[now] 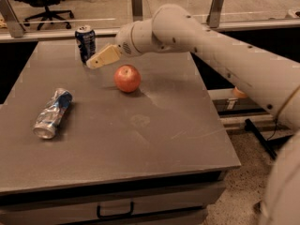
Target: Move pepsi can near redbull can
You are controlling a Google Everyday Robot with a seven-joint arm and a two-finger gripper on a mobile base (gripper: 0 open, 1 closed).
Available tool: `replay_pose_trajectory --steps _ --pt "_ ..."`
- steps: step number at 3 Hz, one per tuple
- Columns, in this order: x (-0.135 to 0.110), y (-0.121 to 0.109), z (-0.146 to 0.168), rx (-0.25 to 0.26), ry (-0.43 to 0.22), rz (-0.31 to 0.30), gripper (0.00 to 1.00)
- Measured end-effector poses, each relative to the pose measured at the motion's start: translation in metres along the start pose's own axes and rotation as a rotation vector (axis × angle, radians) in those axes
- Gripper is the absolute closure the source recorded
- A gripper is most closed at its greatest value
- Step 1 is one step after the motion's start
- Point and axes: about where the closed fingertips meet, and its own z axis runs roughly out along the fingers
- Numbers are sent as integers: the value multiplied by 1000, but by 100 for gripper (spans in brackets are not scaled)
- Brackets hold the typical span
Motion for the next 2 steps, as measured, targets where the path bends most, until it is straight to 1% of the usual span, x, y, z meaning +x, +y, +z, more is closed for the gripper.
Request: replay_pose_trajectory --steps 1,2 --pt "-4 -11 32 3 -29 28 0" --pt "2 -17 61 2 -49 65 0"
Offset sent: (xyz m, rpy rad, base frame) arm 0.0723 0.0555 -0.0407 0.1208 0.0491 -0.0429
